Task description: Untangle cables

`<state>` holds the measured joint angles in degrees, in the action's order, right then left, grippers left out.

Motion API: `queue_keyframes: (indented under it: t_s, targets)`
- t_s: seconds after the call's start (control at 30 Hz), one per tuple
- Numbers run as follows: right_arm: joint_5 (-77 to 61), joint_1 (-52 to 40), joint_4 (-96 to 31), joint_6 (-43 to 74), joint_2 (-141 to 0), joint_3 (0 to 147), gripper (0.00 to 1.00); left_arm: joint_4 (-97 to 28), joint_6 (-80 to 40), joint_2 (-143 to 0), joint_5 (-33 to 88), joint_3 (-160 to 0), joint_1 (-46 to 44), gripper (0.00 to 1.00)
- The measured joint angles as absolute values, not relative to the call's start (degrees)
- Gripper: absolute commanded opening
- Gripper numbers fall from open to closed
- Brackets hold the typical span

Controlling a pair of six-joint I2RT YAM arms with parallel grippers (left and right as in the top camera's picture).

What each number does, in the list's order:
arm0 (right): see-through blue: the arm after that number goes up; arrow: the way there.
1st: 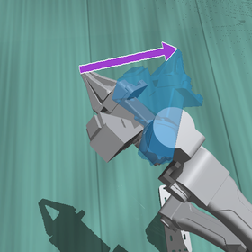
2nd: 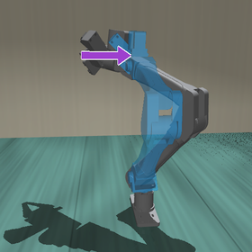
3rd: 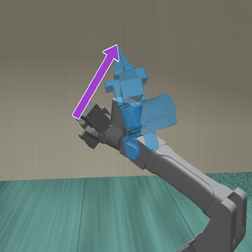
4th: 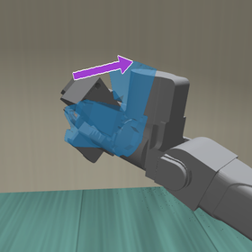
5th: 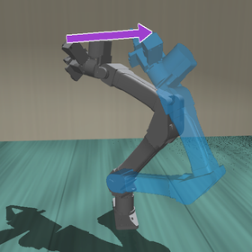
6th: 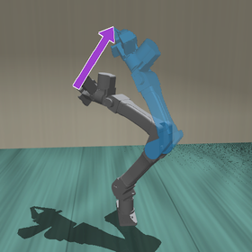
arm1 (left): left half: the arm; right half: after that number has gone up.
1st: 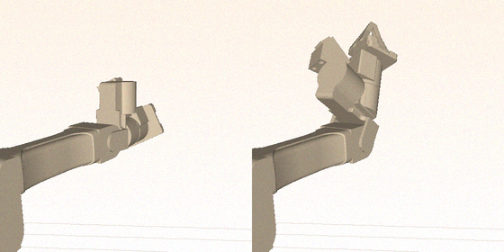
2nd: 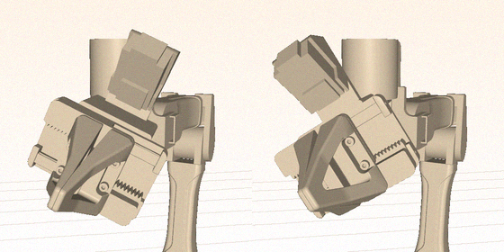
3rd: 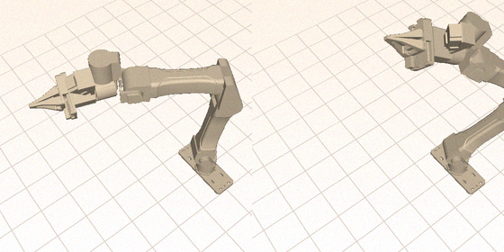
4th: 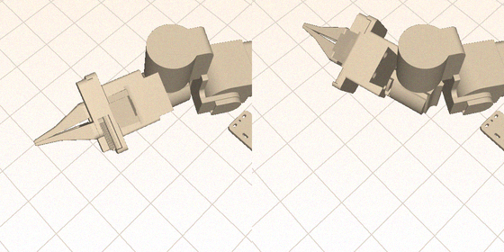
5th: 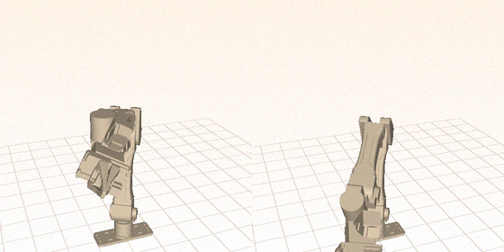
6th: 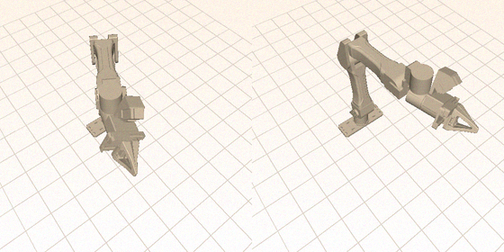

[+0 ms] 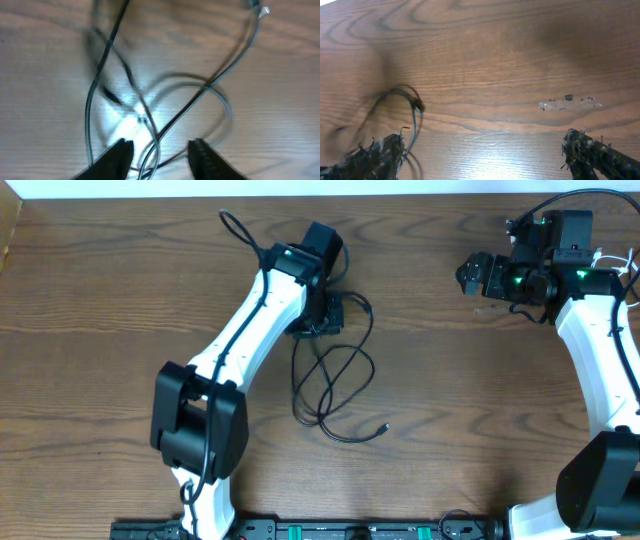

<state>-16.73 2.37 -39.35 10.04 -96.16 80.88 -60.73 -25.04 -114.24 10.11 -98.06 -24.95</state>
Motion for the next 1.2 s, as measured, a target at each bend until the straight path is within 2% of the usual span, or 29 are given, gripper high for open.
queue_keyframes:
  t_s: [0.23,0.47,0.57,0.73,0.8,0.87,0.9,0.97,1.0,1.07,1.2]
  targets:
    - [-16.73,1.04,-39.42,10.07,-96.16,80.88,0.99,-65.54,-21.96,-114.91,5.89,-97.91,-24.56,0.5]
    - [-16.84,-5.28,-40.58,10.55,-96.44,80.88,0.88,-68.88,-20.71,-111.18,5.8,-97.91,-17.52,0.47]
    - [-17.21,-8.82,-42.17,12.14,-98.3,80.88,0.85,-68.62,-17.43,-110.26,6.96,-97.91,-12.56,0.46]
    - [-19.68,-13.02,-41.43,15.64,-104.73,80.88,0.81,-67.2,-11.49,-110.67,9.69,-97.91,-9.37,0.45]
    - [-21.34,-14.39,-39.92,16.8,-107.55,80.88,0.77,-66.13,-8.78,-111.24,11.94,-97.91,-8.88,0.45]
    - [-24.14,-16.03,-37.98,18.0,-111.22,80.86,0.67,-64.51,-5.85,-112.18,15.11,-97.91,-8.49,0.38]
    - [-25.17,-16.51,-37.41,18.76,-112.33,80.84,0.59,-63.55,-4.45,-112.97,16.84,-97.91,-8.34,0.36]
    - [-27.05,-17.23,-35.88,20.05,-114.37,80.82,0.45,-62.96,-3.07,-113.95,18.2,-97.91,-8.34,0.34]
    - [-27.49,-17.47,-35.44,20.64,-114.93,80.82,0.42,-62.76,-2.63,-114.52,18.72,-97.91,-8.34,0.34]
    - [-28.34,-17.8,-34.59,21.56,-115.98,80.82,0.38,-62.61,-2.15,-115.68,19.46,-97.91,-8.36,0.34]
    - [-28.97,-18.85,-33.23,22.9,-117.19,80.82,0.37,-61.52,-1.48,-117.91,19.88,-97.91,-8.34,0.34]
